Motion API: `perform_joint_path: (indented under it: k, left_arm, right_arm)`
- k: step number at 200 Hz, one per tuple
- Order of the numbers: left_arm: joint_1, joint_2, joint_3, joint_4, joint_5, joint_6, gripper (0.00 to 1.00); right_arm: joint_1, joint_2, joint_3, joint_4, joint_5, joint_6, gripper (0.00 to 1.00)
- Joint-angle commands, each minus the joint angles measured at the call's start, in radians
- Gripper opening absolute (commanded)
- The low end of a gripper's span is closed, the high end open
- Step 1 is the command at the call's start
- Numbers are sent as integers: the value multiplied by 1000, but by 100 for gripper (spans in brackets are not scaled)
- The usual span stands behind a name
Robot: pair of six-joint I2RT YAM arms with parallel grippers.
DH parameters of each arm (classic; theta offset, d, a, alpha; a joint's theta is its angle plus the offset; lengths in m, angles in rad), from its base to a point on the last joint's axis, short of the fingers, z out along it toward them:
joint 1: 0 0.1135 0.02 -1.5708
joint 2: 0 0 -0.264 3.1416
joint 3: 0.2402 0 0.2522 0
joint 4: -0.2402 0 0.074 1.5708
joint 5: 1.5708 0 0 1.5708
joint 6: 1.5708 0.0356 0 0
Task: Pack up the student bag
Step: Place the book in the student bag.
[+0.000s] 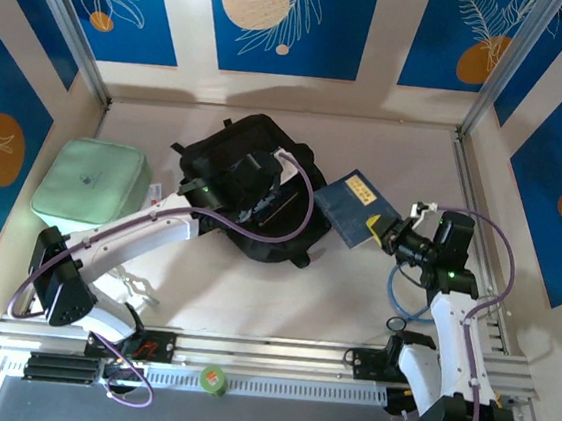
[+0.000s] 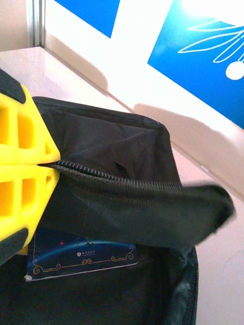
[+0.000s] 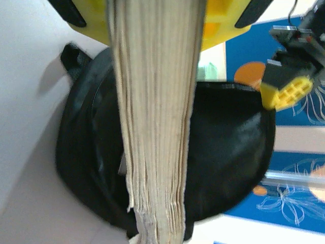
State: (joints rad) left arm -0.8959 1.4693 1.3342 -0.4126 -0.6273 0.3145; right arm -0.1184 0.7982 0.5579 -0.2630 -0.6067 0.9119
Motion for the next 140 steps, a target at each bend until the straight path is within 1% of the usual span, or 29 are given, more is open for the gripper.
perform_joint_path:
  k: [1,29,59,74,104,140]
  left_arm:
    - [2,0,38,119,1,-22,0]
    - [2,-16,10,160,31,-22,0]
    - [3,-46,-30,194,67,-35,0]
    - [2,-58,-42,199,88,-49,0]
    - [3,-67,-55,194,132,-67,0]
    - [2,-67,-61,182,163,-85,0]
  right_arm:
    - [63,-20,-13,-27,-61,-23,5]
    - [192,4,-13,25,31,29,5]
    - [315,122,50,67,142,67,5]
    - [342,206,77,118,151,102,5]
    - [366,362,101,329,107,197,5]
    - [432,496,186,332,158,182,5]
